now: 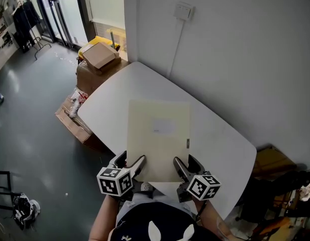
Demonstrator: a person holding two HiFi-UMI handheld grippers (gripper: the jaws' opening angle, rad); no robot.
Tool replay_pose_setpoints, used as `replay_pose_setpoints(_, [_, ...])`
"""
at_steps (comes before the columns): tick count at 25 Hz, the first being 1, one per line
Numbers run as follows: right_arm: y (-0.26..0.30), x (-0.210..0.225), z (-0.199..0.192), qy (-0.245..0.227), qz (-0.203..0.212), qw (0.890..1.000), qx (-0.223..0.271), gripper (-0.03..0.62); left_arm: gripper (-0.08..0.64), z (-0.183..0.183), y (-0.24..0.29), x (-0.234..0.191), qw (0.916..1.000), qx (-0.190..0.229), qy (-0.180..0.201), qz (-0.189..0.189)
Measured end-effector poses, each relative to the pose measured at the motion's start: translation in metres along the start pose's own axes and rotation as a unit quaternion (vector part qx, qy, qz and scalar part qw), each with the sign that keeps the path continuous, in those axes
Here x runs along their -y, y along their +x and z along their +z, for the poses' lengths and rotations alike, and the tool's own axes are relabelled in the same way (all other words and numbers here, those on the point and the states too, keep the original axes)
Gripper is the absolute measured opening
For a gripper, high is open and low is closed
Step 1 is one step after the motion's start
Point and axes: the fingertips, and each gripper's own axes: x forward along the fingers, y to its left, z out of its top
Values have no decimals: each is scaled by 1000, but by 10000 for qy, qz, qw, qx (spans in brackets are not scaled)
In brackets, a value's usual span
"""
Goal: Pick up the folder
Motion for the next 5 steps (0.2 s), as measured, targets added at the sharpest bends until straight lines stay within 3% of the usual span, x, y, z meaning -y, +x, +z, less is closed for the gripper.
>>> replay_pose_setpoints(5, [0,3,-7,87,-25,9999,-87,296,322,-8,2,-3,9999,-94,-81,-8])
